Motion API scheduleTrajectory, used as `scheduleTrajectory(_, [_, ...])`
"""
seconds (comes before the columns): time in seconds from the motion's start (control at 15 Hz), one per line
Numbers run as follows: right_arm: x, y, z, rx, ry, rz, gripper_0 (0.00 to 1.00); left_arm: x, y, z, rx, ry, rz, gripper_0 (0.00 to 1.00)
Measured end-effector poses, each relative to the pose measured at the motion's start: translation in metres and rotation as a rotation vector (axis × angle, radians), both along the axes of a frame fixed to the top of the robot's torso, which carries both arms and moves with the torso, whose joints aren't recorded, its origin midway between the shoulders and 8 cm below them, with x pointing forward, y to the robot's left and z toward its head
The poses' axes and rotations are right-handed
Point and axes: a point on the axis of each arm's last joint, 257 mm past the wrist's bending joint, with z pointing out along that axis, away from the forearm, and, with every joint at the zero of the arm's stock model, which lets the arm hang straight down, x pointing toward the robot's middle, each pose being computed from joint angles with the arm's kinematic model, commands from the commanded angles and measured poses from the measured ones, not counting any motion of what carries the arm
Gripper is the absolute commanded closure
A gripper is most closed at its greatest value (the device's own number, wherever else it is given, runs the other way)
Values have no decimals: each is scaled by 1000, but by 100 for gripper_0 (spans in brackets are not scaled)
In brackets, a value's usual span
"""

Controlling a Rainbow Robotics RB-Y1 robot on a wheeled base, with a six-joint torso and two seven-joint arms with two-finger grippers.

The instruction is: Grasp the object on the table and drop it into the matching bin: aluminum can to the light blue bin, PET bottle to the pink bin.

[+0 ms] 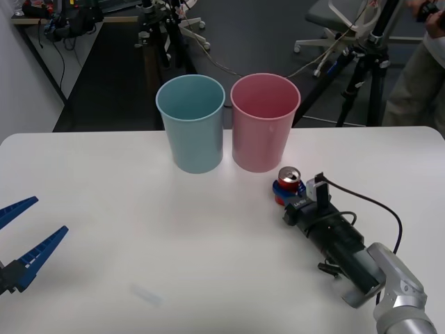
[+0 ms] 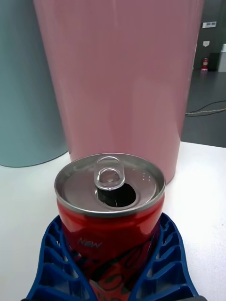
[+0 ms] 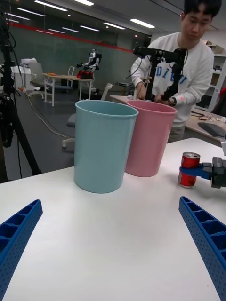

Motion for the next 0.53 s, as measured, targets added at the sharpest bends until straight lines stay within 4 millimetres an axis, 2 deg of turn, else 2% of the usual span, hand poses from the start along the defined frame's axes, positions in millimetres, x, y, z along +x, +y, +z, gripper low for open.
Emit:
scheduleTrajectory(0.27, [-6, 1, 26, -7, -54, 7, 100, 0, 0, 0, 0, 0, 0, 0])
scheduleTrajectory(0.4, [-19, 2, 42, -10, -73, 5, 100, 0, 0, 0, 0, 0, 0, 0])
scheduleTrajectory(0.53, [-36, 10, 61, 22, -76, 32, 100, 0, 0, 0, 0, 0, 0, 0])
